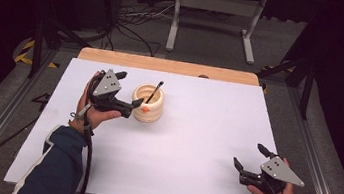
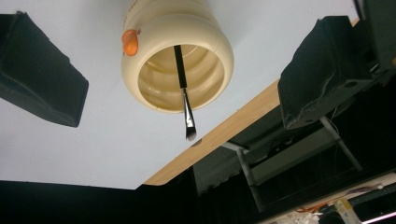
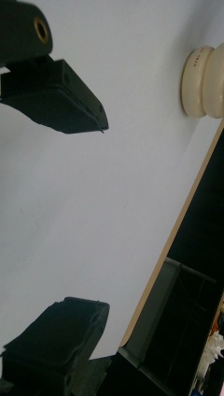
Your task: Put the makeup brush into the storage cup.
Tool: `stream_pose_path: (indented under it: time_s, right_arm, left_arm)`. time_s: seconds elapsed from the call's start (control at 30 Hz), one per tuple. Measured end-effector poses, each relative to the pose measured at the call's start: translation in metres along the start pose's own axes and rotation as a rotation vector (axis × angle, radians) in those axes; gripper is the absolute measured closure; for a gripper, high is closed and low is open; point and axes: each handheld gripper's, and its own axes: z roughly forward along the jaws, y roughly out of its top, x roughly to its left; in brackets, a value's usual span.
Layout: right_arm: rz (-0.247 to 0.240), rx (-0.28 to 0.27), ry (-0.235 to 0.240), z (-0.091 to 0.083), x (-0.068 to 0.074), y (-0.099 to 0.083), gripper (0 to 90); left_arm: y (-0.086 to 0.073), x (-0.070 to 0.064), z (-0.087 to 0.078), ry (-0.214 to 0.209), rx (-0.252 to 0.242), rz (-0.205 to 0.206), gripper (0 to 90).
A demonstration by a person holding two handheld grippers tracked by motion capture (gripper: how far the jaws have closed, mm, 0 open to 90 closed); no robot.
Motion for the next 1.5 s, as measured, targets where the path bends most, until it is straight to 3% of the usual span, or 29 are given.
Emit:
stream_pose_path:
  time_s: [0.7, 0.83, 1.5]
  right_arm:
    - [-0.011, 0.000, -0.001, 0.000, 0.002, 0.001, 11.8]
    - [-0.013, 0.000, -0.003, -0.001, 0.002, 0.002, 11.8]
    - [-0.028, 0.005, 0.003, 0.000, 0.006, 0.003, 11.8]
  left_arm:
    - [-0.002, -0.018, -0.026, -0.008, 0.001, 0.083, 3.3]
    - [-0.003, -0.018, -0.029, -0.007, -0.002, 0.075, 3.6]
    - [-0.015, -0.034, -0.054, -0.018, 0.008, 0.120, 4.4]
